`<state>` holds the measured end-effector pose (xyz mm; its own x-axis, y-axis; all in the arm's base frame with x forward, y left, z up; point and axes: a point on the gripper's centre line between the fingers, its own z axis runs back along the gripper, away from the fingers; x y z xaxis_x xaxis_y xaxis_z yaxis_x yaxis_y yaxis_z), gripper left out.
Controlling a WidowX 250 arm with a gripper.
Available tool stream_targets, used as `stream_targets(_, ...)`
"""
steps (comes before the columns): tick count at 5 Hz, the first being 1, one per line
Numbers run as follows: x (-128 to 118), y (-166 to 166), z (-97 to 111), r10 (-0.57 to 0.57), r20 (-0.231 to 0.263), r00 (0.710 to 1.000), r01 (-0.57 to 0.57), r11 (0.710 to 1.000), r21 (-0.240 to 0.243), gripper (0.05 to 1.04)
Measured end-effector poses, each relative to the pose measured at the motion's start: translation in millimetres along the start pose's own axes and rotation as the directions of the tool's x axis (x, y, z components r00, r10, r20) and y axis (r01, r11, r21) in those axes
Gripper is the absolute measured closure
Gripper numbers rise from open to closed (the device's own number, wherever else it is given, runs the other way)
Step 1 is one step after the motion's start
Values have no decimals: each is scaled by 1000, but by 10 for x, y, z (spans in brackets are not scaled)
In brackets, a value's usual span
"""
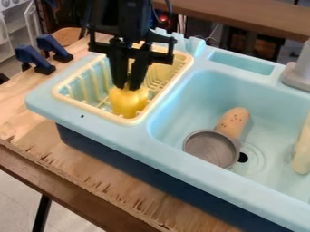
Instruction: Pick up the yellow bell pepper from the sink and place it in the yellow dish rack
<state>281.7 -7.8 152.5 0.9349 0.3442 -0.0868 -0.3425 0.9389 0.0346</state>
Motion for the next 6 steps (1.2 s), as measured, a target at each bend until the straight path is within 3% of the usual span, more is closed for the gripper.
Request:
stream_targets(1, -26, -42, 4, -5, 0, 1000, 5, 1000, 7, 383)
stream_targets(2, -89, -72, 122, -17, 44, 999, 16, 1000, 23, 123)
stream_targets(4, -247, -282, 532, -107, 123, 987, 98, 992, 76, 80)
stream_targets(5, -280, -483, 594, -214, 74, 974, 213, 977, 30, 81)
stream_targets(6, -200, -776, 315, -235, -49, 971, 236, 972, 21, 81)
